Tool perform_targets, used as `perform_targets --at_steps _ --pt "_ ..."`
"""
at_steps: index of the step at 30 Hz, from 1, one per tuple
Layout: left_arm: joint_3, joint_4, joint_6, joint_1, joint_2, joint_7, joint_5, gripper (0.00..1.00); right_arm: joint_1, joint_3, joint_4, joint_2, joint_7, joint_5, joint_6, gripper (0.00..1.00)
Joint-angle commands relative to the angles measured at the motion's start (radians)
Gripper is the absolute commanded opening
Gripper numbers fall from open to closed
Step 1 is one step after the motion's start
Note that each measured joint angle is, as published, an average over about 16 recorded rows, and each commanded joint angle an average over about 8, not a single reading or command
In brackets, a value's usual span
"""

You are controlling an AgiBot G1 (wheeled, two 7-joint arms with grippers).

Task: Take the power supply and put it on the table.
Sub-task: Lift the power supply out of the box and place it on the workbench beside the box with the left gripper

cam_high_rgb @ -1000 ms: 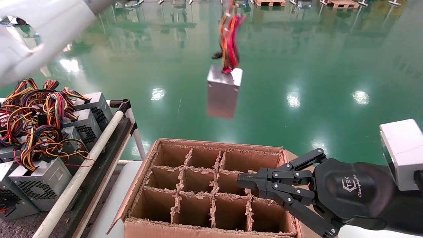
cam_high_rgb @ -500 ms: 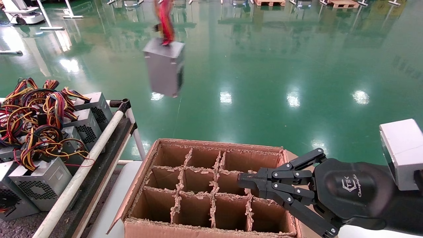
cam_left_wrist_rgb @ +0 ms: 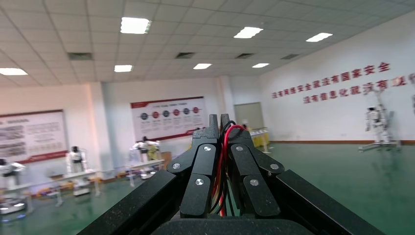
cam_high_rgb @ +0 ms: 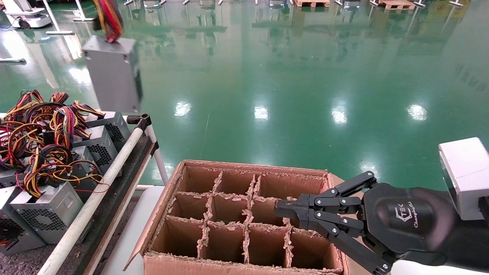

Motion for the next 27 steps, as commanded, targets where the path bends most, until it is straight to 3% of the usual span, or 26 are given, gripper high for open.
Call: perform_targets --at_steps 1,17,27 --pt "0.005 0.004 0.008 -0.013 -0.026 0.0 0.006 0.0 0.0 0.0 0.0 0.0 0.0 0.0 0.0 0.0" --pt "0.065 0.025 0.006 -0.132 -0.228 0.024 0.088 0.0 0.0 0.0 0.0 0.0 0.0 0.0 0.0 0.0" --pt "0.125 -0.02 0.151 -0.235 -0.38 0.003 0.174 0.0 0.0 0.0 0.0 0.0 0.0 0.0 0.0 0.0"
